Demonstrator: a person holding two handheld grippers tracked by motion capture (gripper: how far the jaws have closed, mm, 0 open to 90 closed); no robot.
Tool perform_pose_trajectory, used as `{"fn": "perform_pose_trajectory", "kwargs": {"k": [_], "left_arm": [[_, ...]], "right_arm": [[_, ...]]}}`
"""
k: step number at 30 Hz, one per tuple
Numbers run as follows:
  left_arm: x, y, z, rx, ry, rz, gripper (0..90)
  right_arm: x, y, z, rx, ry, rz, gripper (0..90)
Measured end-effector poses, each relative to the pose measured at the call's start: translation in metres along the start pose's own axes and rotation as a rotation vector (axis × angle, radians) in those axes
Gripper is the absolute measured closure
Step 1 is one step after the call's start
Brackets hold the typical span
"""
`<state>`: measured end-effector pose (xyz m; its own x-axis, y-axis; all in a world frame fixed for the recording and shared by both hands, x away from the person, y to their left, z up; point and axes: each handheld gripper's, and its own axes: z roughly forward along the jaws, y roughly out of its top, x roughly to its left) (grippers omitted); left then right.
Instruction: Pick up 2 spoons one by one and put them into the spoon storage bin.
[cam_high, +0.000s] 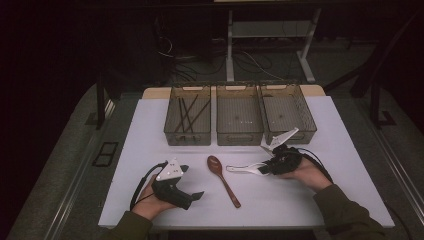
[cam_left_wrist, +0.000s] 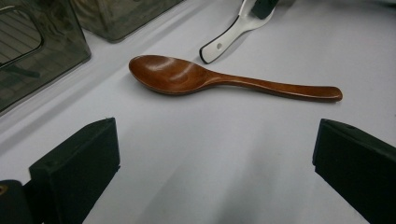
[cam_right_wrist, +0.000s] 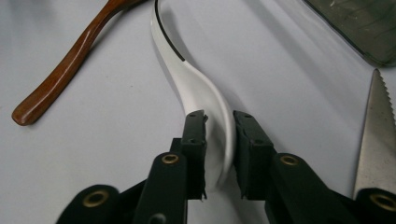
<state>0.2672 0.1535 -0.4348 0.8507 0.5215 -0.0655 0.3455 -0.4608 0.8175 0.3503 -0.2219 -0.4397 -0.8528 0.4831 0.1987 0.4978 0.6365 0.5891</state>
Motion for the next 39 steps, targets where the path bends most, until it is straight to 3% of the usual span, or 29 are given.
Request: {"fn": "perform_pose_trajectory", "kwargs": {"k": [5,16,25,39], "left_arm": [[0.001,-0.001,-0.001,-0.001,0.001,-0.002,0.0],[0.003,-0.002,0.000,-0.006,0.001,0.004,0.0],[0.003,-0.002,0.000,-0.005,0.005,0.004,0.0],[0.003,-0.002,0.000,-0.005,0.005,0.003,0.0]], "right_arm": [[0.001,0.000,-0.001,-0.011,0.003,0.001,80.3],[0.001,0.001,-0.003,-0.013,-0.005,0.010,81.0],[0.001,0.003,-0.012,-0.045,-0.033,0.022,81.3],[-0.003,0.013,-0.039,-0.163,-0.080,0.050,81.4]]}}
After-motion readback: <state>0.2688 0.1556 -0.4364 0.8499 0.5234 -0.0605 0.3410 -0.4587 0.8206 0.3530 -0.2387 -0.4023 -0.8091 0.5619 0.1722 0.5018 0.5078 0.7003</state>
